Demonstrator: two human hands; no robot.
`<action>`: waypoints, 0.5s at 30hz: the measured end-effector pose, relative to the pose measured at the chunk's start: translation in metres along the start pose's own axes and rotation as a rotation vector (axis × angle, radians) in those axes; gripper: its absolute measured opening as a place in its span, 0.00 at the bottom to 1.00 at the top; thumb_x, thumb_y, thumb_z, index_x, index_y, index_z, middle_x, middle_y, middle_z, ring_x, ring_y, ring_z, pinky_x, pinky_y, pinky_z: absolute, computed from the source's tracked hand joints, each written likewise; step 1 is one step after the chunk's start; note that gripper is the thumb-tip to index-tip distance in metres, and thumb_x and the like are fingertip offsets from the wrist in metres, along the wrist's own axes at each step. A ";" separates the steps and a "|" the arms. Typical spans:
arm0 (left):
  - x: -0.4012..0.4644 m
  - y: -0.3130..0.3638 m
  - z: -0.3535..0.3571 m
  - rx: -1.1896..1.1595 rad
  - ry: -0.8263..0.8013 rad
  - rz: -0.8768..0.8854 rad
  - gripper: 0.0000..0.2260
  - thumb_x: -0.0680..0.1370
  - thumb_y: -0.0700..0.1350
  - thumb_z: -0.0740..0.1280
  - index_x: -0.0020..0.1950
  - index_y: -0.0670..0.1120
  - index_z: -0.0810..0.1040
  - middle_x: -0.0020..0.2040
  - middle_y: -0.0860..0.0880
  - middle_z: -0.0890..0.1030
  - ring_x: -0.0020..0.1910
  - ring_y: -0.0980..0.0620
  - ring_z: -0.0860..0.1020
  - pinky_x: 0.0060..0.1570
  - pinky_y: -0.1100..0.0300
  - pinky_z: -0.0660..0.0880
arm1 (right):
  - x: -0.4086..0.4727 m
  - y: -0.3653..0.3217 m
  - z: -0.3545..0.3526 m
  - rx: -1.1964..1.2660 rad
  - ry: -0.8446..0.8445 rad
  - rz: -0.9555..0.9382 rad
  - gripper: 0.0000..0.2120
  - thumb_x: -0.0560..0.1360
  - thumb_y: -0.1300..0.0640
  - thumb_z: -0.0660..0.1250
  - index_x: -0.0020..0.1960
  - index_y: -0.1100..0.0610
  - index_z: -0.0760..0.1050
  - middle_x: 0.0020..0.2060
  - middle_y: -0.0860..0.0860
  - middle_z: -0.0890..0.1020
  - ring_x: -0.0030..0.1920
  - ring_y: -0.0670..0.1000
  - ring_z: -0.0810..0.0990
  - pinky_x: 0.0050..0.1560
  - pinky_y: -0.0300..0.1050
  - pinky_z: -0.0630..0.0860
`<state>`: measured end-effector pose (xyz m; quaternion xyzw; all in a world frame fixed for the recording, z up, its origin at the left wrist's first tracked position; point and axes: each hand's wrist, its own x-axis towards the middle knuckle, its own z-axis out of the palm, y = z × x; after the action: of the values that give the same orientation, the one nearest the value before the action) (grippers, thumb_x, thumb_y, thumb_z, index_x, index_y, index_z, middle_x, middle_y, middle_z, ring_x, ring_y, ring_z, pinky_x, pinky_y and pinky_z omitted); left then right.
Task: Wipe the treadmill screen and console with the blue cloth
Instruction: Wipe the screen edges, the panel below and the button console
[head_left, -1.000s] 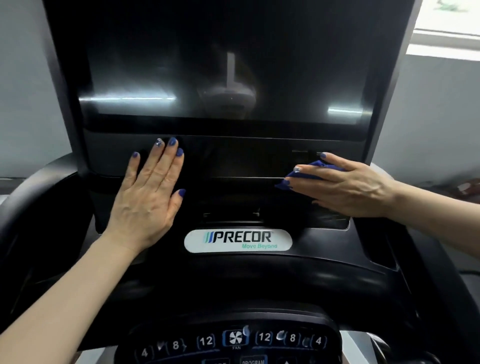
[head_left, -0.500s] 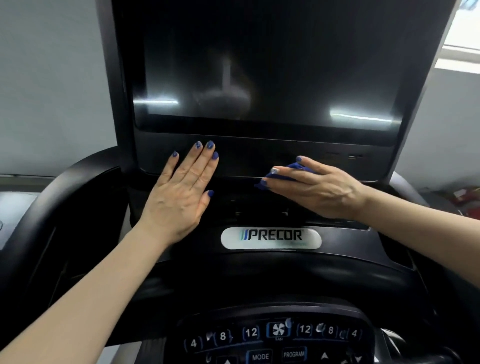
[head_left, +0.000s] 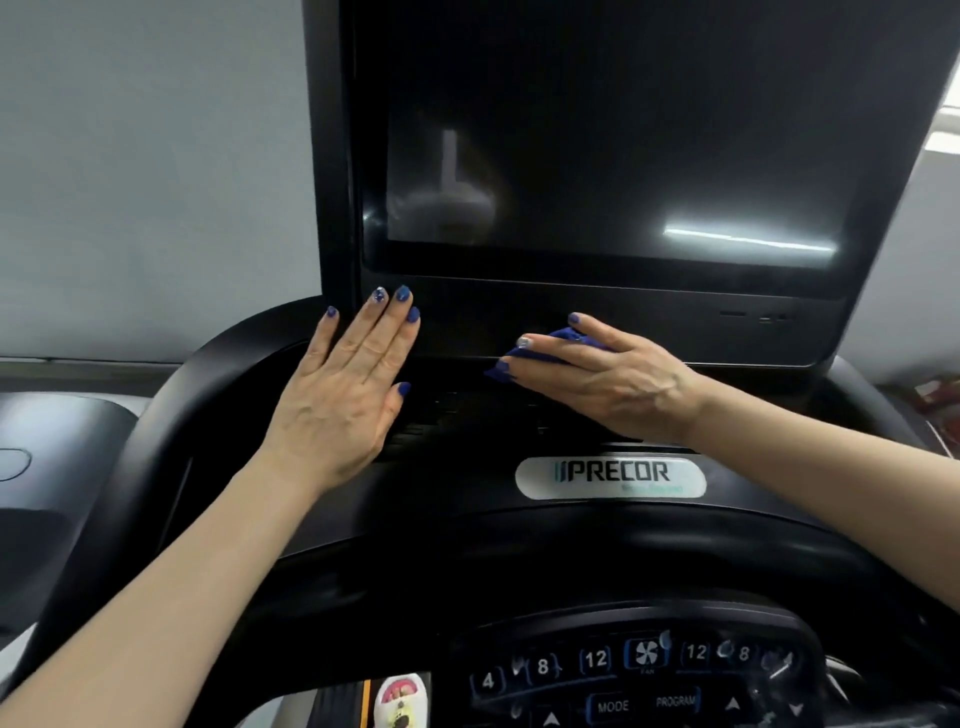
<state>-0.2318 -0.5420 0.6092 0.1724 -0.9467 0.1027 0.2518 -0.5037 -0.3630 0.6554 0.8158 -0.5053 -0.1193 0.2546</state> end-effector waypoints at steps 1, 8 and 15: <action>-0.001 -0.003 -0.001 0.012 -0.002 0.023 0.28 0.83 0.48 0.53 0.81 0.42 0.53 0.82 0.45 0.52 0.81 0.48 0.51 0.79 0.45 0.46 | -0.003 0.003 0.001 -0.084 0.003 -0.017 0.24 0.85 0.61 0.45 0.80 0.56 0.49 0.79 0.49 0.53 0.79 0.50 0.45 0.78 0.53 0.40; -0.017 -0.029 -0.005 -0.014 0.001 -0.023 0.27 0.83 0.48 0.52 0.81 0.42 0.53 0.82 0.46 0.51 0.81 0.50 0.49 0.79 0.46 0.46 | 0.001 0.001 -0.005 -0.122 -0.019 -0.031 0.25 0.84 0.62 0.48 0.80 0.57 0.49 0.79 0.45 0.53 0.79 0.49 0.44 0.78 0.54 0.42; -0.022 -0.041 -0.006 -0.039 -0.006 -0.007 0.27 0.83 0.46 0.52 0.81 0.42 0.53 0.82 0.45 0.51 0.81 0.50 0.51 0.79 0.45 0.48 | 0.032 -0.011 -0.008 -0.137 -0.006 -0.045 0.23 0.85 0.61 0.42 0.80 0.56 0.50 0.78 0.45 0.55 0.78 0.51 0.51 0.78 0.53 0.42</action>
<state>-0.1958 -0.5718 0.6077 0.1710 -0.9487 0.0827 0.2528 -0.4767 -0.3847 0.6579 0.8072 -0.4784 -0.1617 0.3057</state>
